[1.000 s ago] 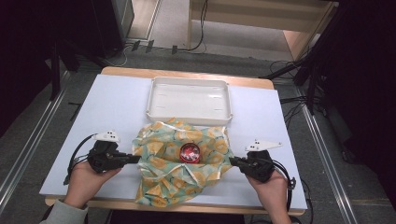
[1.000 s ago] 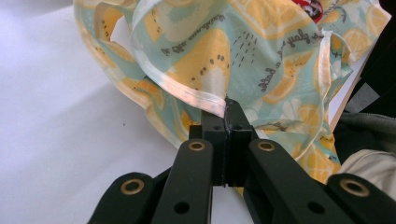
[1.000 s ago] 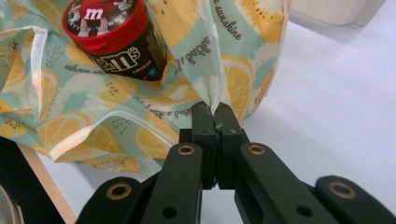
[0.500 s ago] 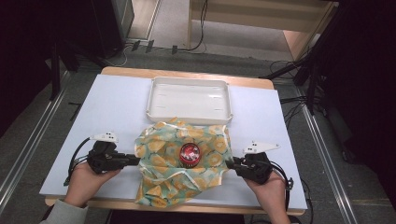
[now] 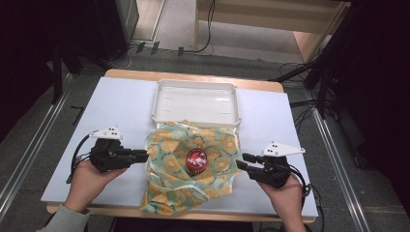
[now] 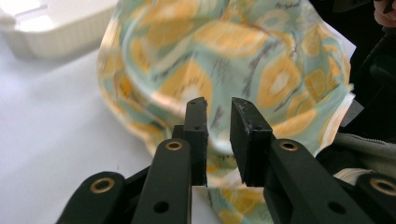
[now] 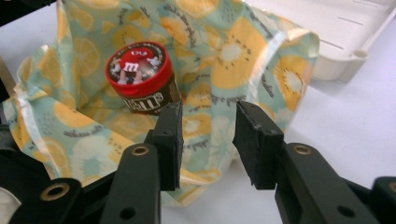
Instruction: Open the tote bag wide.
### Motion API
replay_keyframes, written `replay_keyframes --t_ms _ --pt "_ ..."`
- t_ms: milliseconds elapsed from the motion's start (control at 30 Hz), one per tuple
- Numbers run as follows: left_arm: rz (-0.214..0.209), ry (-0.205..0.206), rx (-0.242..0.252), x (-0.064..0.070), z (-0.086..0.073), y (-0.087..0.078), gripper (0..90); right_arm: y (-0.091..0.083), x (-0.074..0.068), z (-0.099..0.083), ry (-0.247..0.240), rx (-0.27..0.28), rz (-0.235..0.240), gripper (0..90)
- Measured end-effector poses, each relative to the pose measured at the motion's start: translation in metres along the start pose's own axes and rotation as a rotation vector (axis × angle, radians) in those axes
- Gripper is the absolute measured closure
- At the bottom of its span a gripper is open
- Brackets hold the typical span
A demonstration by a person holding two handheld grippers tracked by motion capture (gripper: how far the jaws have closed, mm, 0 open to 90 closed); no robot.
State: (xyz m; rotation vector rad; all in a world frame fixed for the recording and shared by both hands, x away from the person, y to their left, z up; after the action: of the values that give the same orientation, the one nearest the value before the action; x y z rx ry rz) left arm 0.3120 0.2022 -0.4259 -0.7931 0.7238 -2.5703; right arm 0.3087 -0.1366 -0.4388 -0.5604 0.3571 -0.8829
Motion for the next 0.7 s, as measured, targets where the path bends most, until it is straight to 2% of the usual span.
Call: replay_keyframes --t_ms 33,100,367,433,467,567,633,700 --pt "0.000 0.012 -0.008 0.002 0.006 0.002 79.3 0.000 -0.002 0.001 -0.003 0.000 0.008 68.4" --pt "-0.004 0.012 -0.010 0.003 0.009 0.003 80.8 0.001 -0.003 0.002 -0.010 -0.003 0.004 69.5" --pt "-0.024 0.046 -0.030 0.015 0.036 0.013 83.7 0.002 -0.010 0.016 0.009 -0.015 0.021 81.0" --pt "-0.036 0.069 -0.032 0.020 0.048 0.019 84.2 0.004 -0.011 0.022 0.003 -0.016 0.022 81.8" --pt "-0.036 0.069 -0.032 0.020 0.048 0.019 84.3 0.004 -0.011 0.022 0.003 -0.016 0.022 81.8" --pt "-0.057 0.069 -0.038 0.023 0.059 0.030 84.5 0.012 -0.014 0.029 -0.002 -0.015 0.028 83.0" --pt "-0.066 0.070 -0.051 0.023 0.062 0.042 85.1 0.020 -0.017 0.034 -0.005 -0.020 0.034 85.6" --pt "-0.063 0.075 -0.061 0.023 0.062 0.047 85.3 0.024 -0.018 0.035 -0.004 -0.025 0.034 86.6"
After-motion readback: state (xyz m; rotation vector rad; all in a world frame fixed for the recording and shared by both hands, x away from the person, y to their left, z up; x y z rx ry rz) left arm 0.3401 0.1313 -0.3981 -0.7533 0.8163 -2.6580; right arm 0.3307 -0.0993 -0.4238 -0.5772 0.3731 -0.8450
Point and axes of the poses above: each handheld gripper's, and its own axes: y roughly forward along the jaws, z roughly out of its top, x roughly to its right, the point moved 8 cm from there along y, roughly forward along the jaws, and after that the axes turned 11 degrees about -z, right-handed, at the moved point
